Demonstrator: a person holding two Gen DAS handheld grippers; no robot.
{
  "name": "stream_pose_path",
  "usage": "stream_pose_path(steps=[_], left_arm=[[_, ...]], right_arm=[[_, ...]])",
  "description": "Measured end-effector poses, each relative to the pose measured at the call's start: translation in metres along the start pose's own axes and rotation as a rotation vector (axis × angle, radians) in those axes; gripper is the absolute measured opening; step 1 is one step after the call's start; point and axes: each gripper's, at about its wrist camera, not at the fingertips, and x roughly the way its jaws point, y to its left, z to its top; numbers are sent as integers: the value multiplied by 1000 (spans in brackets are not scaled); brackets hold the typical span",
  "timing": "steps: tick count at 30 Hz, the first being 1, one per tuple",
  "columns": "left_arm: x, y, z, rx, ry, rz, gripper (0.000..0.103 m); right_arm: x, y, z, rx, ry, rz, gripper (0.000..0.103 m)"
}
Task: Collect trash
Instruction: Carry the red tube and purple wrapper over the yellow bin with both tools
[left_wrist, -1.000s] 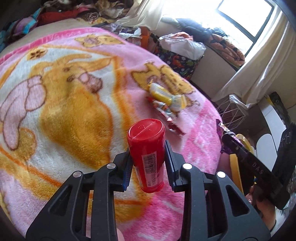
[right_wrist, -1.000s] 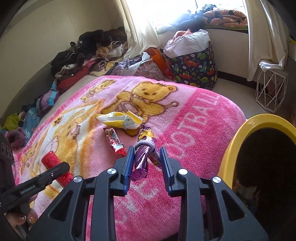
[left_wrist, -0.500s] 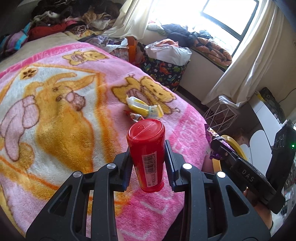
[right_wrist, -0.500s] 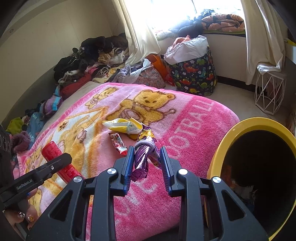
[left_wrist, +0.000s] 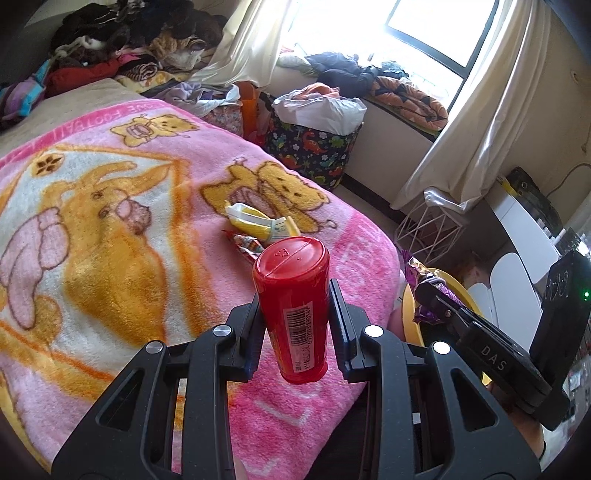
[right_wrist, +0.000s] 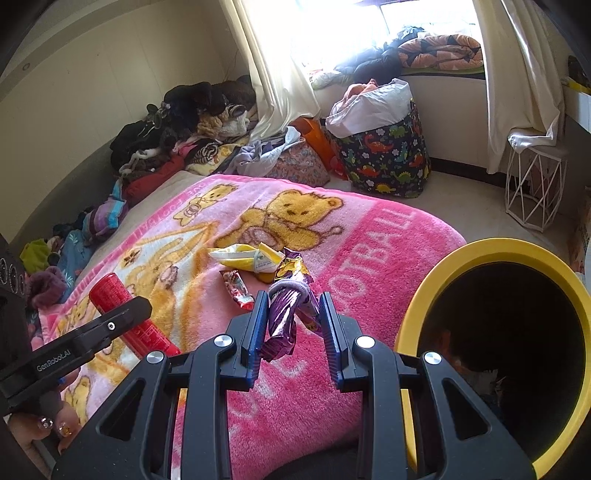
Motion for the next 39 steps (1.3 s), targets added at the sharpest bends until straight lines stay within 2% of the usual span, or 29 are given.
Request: stream_pose_path(steps=[19, 39], left_arm=[[-1, -25, -4, 51, -3, -29, 25], [6, -68, -9, 108, 13, -96, 25]], right_arm=[[-19, -9, -1, 4, -16, 2, 27], [-52, -35, 1, 53, -61, -29, 27]])
